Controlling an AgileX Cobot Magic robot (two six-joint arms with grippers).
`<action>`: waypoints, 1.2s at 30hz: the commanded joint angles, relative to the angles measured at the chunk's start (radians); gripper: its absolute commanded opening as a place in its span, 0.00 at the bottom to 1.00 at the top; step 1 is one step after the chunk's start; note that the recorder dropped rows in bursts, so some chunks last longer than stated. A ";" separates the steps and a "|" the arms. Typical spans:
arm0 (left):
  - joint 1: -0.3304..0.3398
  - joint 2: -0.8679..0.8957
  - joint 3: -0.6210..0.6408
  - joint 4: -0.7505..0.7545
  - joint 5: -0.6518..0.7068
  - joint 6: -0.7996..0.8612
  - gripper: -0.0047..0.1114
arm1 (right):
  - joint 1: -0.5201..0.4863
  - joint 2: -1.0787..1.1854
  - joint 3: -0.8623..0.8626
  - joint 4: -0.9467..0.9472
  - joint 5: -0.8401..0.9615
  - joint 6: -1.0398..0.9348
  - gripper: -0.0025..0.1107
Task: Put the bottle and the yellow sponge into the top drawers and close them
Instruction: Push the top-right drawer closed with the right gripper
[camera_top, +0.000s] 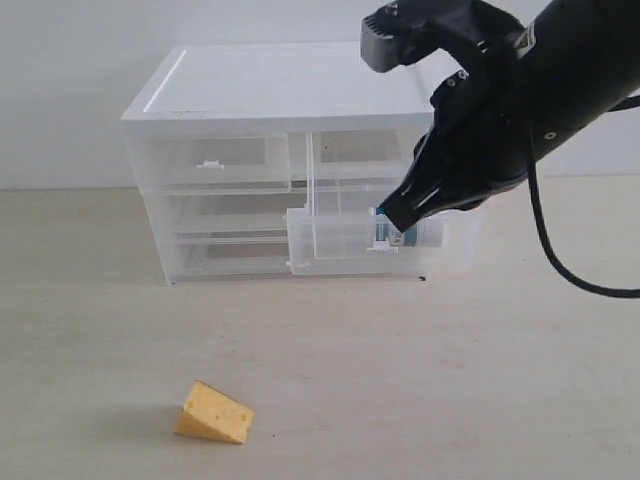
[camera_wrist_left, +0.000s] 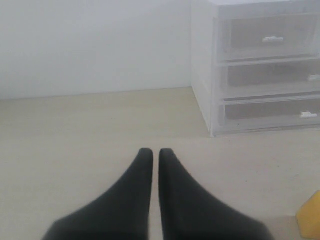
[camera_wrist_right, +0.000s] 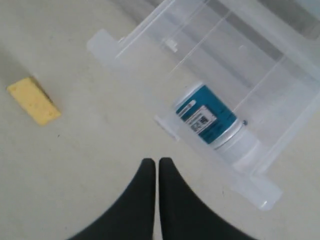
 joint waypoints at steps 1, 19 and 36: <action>0.002 -0.003 0.003 -0.001 -0.007 -0.003 0.08 | 0.010 0.007 -0.008 0.039 0.095 -0.123 0.02; 0.002 -0.003 0.003 -0.001 -0.007 -0.003 0.08 | 0.113 0.201 -0.008 -0.388 -0.018 0.074 0.02; 0.002 -0.003 0.003 -0.001 -0.007 -0.003 0.08 | 0.113 0.199 -0.008 -0.663 -0.119 0.339 0.02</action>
